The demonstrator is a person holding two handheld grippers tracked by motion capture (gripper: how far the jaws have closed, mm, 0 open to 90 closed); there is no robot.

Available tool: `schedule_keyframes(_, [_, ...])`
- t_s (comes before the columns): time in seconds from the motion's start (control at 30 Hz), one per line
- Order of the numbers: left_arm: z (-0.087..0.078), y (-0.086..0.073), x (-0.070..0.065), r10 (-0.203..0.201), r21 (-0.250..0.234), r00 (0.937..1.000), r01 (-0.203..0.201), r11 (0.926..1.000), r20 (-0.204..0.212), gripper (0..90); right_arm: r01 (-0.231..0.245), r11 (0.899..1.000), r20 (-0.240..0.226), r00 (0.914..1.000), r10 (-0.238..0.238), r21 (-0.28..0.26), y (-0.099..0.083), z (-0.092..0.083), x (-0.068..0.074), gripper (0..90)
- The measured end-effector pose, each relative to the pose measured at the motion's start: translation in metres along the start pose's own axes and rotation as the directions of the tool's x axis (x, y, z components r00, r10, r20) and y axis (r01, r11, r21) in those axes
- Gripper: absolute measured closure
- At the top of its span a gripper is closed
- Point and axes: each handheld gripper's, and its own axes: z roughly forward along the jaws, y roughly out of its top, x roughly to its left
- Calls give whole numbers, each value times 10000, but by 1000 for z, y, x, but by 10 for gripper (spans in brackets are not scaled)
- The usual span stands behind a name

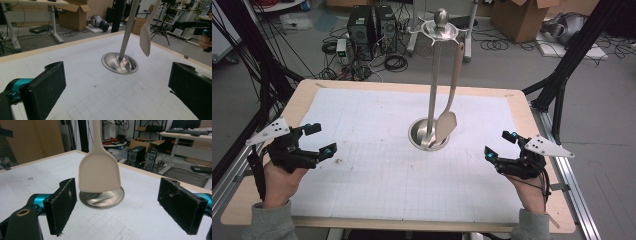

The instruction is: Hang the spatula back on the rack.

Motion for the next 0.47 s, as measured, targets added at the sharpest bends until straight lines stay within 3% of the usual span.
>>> schedule_keyframes(0.47, [4, -3, -2, 5, 213, 10000, -5, 9998, -34, 17, -112, 9997, 85, 9999, 110, 236, -14, -10, -8, 151])
